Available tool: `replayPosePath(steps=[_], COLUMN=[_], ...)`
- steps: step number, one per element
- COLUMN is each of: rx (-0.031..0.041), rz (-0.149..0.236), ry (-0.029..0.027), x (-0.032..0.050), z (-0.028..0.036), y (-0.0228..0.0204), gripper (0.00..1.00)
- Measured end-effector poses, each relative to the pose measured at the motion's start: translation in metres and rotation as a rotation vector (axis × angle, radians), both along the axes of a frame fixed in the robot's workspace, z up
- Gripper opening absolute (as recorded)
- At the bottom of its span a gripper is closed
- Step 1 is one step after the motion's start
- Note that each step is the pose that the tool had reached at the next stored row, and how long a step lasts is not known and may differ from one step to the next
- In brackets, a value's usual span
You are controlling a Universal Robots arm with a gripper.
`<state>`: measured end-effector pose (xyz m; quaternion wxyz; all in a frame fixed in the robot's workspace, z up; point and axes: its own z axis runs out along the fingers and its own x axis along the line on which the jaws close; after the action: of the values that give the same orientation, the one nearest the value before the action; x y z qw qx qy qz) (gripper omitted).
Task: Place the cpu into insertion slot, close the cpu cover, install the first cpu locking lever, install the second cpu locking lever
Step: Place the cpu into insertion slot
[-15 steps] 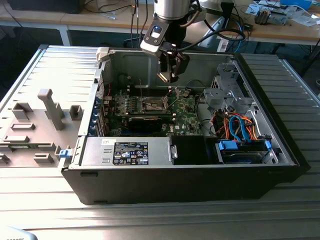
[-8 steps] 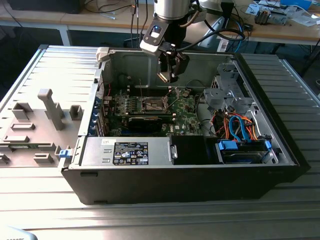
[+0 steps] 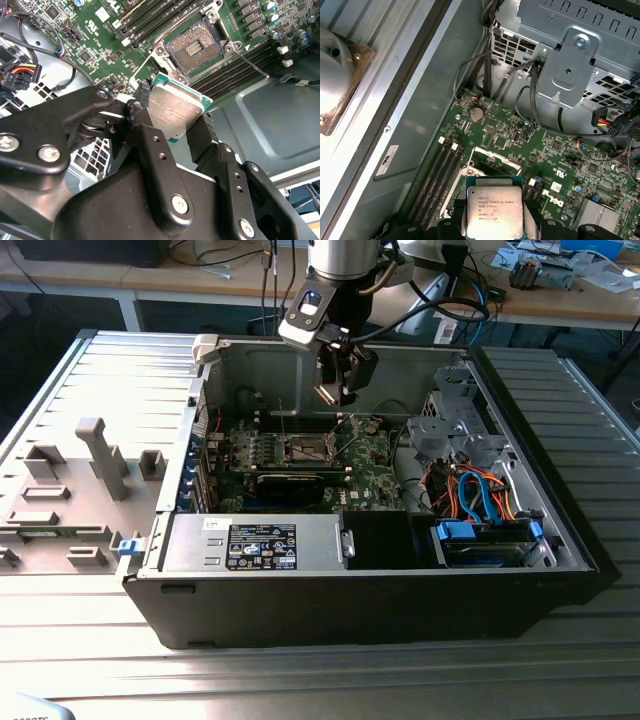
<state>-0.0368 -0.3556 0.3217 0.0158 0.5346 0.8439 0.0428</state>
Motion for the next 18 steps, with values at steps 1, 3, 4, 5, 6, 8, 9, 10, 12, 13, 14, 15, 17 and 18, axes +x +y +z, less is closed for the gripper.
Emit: replayPosePath(steps=[1, 3, 4, 5, 6, 8, 9, 10, 12, 13, 14, 15, 17, 18], rx=[-0.0001, 0.0, 0.0, 0.0, 0.0, 0.0, 0.0, 0.0, 0.0, 0.0, 0.0, 0.0, 0.0001, 0.0], rz=[-0.002, -0.008, -0.01, -0.012, -0.015, -0.019, -0.021, -0.024, -0.03, -0.033, -0.038, -0.05, -0.063, -0.074], ry=[0.0, 0.0, 0.0, 0.0, 0.0, 0.0, -0.0001, 0.0, 0.0, 0.0, 0.0, 0.0, 0.0, 0.0], x=[0.0, 0.0, 0.0, 0.0, 0.0, 0.0, 0.0, 0.0, 0.0, 0.0, 0.0, 0.0, 0.0, 0.0], z=[0.0, 0.0, 0.0, 0.0, 0.0, 0.0, 0.0, 0.0, 0.0, -0.0001, -0.0001, -0.0002, -0.0002, -0.0003], y=[0.0, 0.0, 0.0, 0.0, 0.0, 0.0, 0.0, 0.0, 0.0, 0.0, 0.0, 0.0, 0.0, 0.0], gripper=[0.54, 0.54, 0.54, 0.54, 0.54, 0.54, 0.54, 0.54, 0.54, 0.54, 0.54, 0.54, 0.54, 0.54])
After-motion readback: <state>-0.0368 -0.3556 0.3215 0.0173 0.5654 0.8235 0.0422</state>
